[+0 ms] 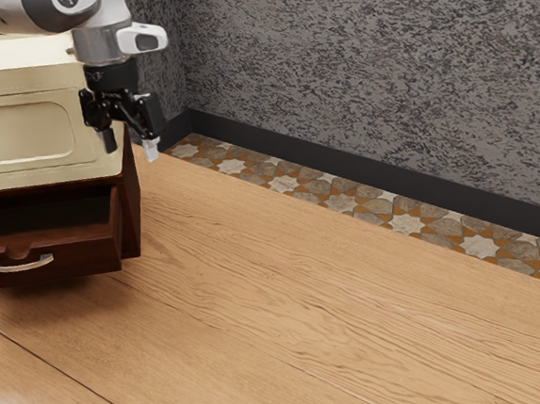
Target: Push the drawer handle with one arm to close the drawer
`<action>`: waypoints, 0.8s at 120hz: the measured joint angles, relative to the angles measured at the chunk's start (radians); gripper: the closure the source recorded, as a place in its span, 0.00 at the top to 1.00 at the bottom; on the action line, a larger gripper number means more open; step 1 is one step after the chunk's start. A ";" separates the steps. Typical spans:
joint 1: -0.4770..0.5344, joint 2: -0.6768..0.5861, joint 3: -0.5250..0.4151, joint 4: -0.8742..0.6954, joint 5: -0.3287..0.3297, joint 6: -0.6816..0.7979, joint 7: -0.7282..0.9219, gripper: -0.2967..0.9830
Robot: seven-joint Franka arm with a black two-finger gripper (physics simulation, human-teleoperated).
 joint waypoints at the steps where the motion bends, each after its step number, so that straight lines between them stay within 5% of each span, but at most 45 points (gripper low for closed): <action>1: 0.002 0.000 0.000 0.000 0.000 0.001 0.001 0.77; 18: 0.012 -0.019 -0.006 -0.009 0.003 0.010 0.009 0.77; 39: 0.065 -0.565 -0.014 -0.526 0.018 0.016 -0.046 0.75; 55: 0.254 -0.738 -0.141 -0.718 0.023 -0.011 -0.096 0.64; 68: 0.315 -0.863 -0.215 -0.828 -0.004 -0.053 -0.156 0.51; 82: 0.374 -0.898 -0.264 -0.883 -0.068 -0.093 -0.238 0.41; 96: 0.394 -0.754 -0.305 -0.887 -0.095 -0.038 -0.306 0.34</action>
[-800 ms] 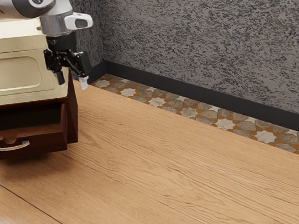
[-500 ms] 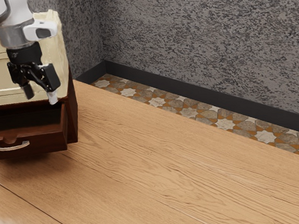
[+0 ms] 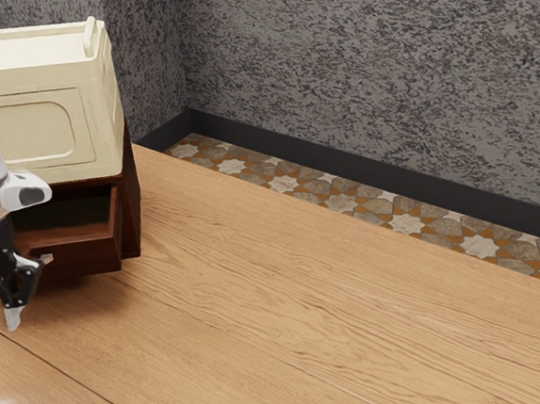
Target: Push the drawer handle with one arm to close the drawer
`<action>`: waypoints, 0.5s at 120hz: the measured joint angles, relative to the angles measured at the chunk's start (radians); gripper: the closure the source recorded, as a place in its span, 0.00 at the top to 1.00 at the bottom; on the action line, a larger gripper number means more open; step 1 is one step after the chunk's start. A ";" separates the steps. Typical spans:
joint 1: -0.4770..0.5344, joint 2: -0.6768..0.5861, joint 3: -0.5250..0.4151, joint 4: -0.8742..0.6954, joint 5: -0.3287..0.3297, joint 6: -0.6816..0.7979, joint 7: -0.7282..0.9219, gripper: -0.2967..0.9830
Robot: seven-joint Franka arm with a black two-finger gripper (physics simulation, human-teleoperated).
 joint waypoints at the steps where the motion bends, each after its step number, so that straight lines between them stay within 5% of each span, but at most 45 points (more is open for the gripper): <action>1: 0.000 0.009 -0.001 0.000 -0.001 0.005 -0.004 0.34; 33: 0.006 0.011 -0.033 -0.049 -0.038 0.122 -0.182 0.30; 60: 0.015 0.200 -0.029 -0.035 -0.040 0.292 -0.299 0.30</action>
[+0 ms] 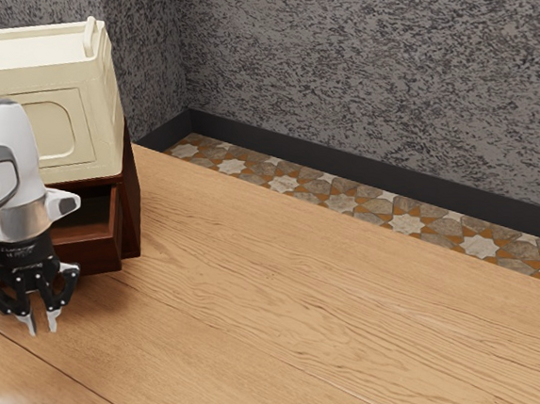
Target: Push the drawer handle with one arm to close the drawer
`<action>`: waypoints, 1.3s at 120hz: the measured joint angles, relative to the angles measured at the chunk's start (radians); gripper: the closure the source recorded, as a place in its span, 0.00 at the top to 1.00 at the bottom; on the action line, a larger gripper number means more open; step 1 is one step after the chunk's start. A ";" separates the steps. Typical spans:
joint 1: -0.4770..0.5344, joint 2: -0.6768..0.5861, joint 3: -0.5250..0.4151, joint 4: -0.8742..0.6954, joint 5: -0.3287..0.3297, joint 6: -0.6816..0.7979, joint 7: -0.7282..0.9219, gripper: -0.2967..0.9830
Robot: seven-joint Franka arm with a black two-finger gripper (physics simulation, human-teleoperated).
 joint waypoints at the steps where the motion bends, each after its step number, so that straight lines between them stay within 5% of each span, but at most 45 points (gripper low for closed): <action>1: 0.000 0.007 0.000 0.001 0.000 0.009 -0.003 0.30; 28: 0.034 0.032 0.037 -0.002 0.019 0.149 -0.050 0.29; 94: 0.037 0.220 0.257 0.085 0.214 0.269 -0.016 0.27; 156: 0.036 0.390 0.265 0.201 0.238 0.459 0.076 0.27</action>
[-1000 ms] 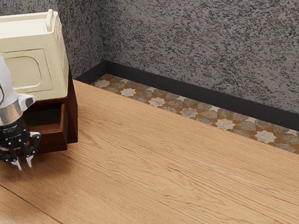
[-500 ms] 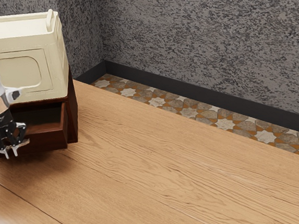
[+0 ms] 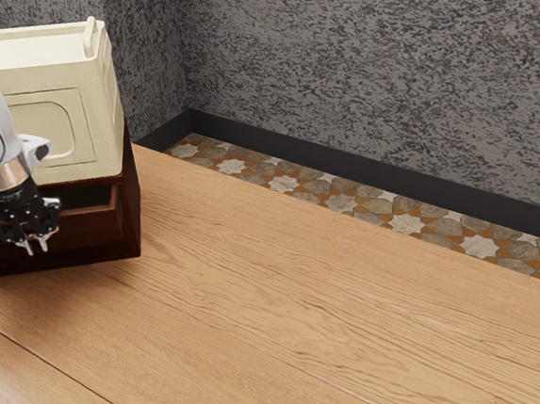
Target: Push the drawer handle with one arm to close the drawer
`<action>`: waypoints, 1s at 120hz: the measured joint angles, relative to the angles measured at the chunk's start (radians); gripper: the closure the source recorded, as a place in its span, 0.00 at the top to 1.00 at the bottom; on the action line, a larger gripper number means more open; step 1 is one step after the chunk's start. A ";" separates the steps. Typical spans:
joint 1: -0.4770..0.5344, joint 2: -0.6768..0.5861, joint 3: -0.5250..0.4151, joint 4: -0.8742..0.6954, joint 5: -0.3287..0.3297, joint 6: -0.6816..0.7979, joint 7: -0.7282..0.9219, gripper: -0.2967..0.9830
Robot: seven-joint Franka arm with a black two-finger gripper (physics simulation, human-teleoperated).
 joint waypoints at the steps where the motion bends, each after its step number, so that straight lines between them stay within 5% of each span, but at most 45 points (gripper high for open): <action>1: 0.000 0.003 0.000 0.002 0.000 0.003 0.002 0.27; 98: 0.015 0.156 0.037 0.112 0.001 0.203 0.237 0.27; 106: 0.009 0.092 0.021 0.049 -0.006 0.206 0.236 0.27; 120: -0.002 -0.220 -0.009 -0.195 -0.018 0.145 0.217 0.29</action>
